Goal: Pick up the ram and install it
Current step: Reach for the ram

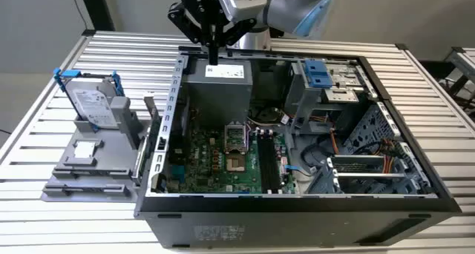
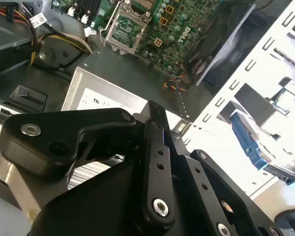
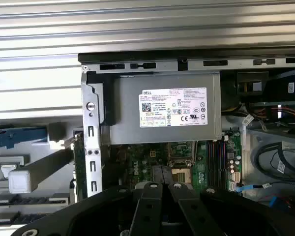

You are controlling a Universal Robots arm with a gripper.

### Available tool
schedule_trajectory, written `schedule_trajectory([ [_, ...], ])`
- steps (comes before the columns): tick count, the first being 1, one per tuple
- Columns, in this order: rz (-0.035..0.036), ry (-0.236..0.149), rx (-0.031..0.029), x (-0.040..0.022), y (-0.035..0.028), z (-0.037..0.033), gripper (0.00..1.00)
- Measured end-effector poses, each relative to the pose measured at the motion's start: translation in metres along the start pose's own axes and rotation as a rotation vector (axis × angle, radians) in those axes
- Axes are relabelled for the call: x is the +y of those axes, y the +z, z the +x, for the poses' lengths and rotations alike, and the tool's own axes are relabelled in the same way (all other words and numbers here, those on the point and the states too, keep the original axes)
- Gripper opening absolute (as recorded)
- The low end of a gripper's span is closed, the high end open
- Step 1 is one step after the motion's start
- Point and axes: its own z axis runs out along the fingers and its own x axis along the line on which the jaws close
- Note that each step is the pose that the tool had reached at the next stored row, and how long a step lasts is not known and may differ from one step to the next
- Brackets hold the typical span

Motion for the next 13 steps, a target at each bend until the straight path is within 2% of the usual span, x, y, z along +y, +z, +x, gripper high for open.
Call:
schedule_trajectory([
  [13, 0.0000, 0.000, 0.0000, 0.0002, -0.0032, -0.0001, 0.00],
])
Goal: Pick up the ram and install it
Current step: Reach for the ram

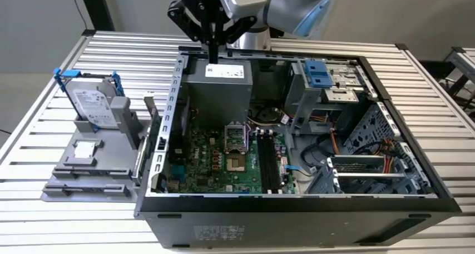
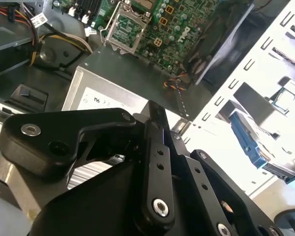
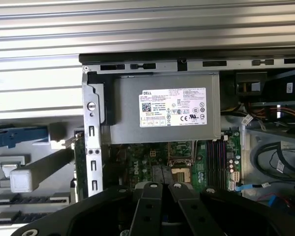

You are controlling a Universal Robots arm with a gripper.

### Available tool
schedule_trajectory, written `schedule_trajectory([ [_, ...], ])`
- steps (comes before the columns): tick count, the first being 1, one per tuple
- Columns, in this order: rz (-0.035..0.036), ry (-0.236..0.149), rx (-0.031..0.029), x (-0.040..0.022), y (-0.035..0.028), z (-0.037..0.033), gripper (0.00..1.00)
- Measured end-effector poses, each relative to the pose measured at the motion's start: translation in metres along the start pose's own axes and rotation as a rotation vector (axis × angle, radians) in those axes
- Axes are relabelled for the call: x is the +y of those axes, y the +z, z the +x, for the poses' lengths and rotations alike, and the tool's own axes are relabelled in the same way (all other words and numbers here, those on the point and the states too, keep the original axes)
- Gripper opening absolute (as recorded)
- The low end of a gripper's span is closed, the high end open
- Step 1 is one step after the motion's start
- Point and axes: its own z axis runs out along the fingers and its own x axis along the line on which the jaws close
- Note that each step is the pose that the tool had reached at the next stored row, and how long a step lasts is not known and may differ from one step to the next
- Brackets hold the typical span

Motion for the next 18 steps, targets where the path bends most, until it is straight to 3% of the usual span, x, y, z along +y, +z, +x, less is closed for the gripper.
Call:
schedule_trajectory([
  [6, 0.0001, 0.000, 0.0001, -0.0003, -0.0010, 0.0054, 0.00],
  [18, -0.0013, 0.000, 0.0000, -0.0033, -0.0019, 0.0470, 0.00],
])
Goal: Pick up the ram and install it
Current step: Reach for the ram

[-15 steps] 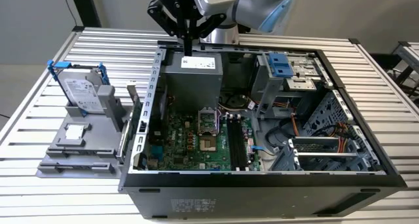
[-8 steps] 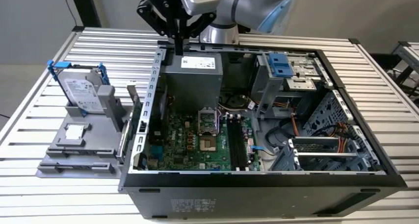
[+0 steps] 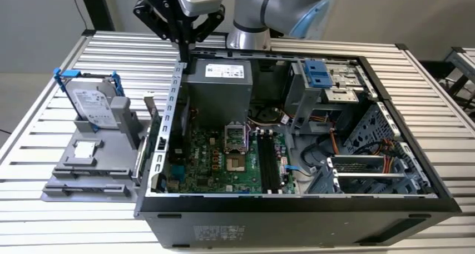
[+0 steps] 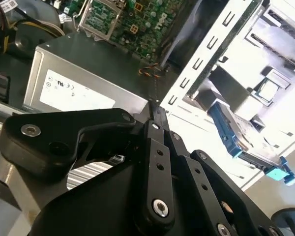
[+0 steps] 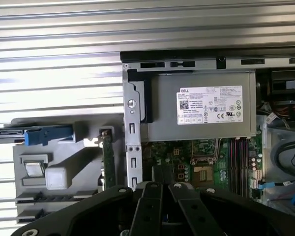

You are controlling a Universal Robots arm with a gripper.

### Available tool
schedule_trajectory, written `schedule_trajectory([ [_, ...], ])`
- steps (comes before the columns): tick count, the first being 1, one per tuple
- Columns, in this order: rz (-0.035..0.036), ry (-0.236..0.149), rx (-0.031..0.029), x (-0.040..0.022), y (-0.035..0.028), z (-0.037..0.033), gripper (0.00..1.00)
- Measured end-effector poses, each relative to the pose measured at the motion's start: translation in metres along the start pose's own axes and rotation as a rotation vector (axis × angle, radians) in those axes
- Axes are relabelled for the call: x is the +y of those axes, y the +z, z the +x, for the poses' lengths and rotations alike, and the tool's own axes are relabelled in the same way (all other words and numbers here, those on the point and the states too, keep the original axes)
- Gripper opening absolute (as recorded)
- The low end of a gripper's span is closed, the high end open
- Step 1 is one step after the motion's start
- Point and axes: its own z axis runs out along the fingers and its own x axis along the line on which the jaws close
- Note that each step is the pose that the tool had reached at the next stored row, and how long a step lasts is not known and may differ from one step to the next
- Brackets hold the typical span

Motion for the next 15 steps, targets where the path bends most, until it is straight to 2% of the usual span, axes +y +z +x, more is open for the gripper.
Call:
schedule_trajectory([
  [5, 0.0000, 0.000, 0.0000, -0.0009, -0.0003, 0.0129, 0.00],
  [15, 0.0000, -0.001, 0.0000, -0.0031, -0.0010, 0.0446, 0.00],
])
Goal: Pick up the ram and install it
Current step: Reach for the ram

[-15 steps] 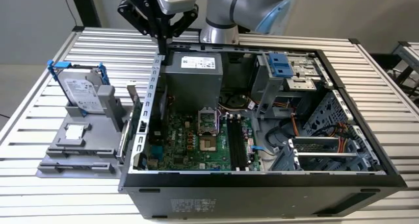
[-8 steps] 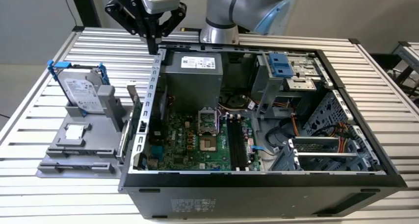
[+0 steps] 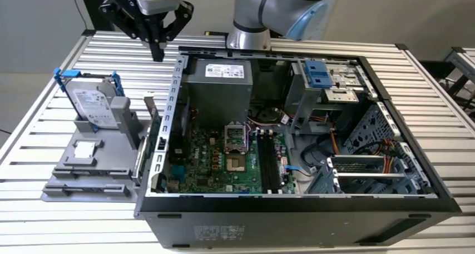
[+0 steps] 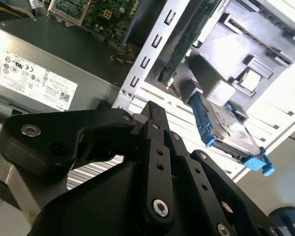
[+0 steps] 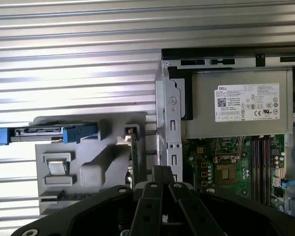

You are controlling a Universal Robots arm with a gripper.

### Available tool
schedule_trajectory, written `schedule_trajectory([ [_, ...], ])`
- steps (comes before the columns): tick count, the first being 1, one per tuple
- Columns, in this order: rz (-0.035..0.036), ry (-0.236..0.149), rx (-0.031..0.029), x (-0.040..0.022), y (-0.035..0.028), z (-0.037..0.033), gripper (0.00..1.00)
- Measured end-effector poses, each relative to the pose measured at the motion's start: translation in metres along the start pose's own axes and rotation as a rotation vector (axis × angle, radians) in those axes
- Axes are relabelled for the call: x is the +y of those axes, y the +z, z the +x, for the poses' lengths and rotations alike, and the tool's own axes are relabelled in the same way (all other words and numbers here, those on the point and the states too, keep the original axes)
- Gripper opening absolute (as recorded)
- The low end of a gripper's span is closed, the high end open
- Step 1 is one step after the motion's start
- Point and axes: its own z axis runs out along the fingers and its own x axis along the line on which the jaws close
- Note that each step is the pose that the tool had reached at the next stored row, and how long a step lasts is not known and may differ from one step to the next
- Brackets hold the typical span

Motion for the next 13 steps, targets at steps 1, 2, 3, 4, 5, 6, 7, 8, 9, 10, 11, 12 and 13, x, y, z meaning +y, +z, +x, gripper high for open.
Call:
schedule_trajectory([
  [1, 0.0000, 0.000, -0.0001, -0.0002, 0.0000, 0.0029, 0.00],
  [2, 0.0000, 0.000, 0.0000, -0.0004, -0.0002, 0.0061, 0.00],
  [3, 0.0001, 0.000, 0.0000, -0.0007, -0.0002, 0.0100, 0.00],
  [4, 0.0001, 0.000, 0.0001, -0.0010, -0.0003, 0.0139, 0.00],
  [5, 0.0000, 0.000, 0.0000, -0.0012, -0.0004, 0.0178, 0.00],
  [6, 0.0000, 0.000, 0.0000, -0.0015, -0.0005, 0.0219, 0.00],
  [7, 0.0000, 0.000, 0.0000, -0.0018, -0.0006, 0.0264, 0.00],
  [8, 0.0000, 0.000, 0.0000, -0.0021, -0.0007, 0.0306, 0.00],
  [9, 0.0001, 0.000, 0.0000, -0.0024, -0.0008, 0.0349, 0.00],
  [10, 0.0000, 0.000, 0.0000, -0.0027, -0.0009, 0.0394, 0.00],
  [11, 0.0000, 0.000, 0.0000, -0.0031, -0.0010, 0.0437, 0.00],
  [12, 0.0000, 0.000, 0.0000, -0.0033, -0.0011, 0.0481, 0.00],
  [13, 0.0000, 0.000, 0.0000, -0.0036, -0.0012, 0.0521, 0.00],
])
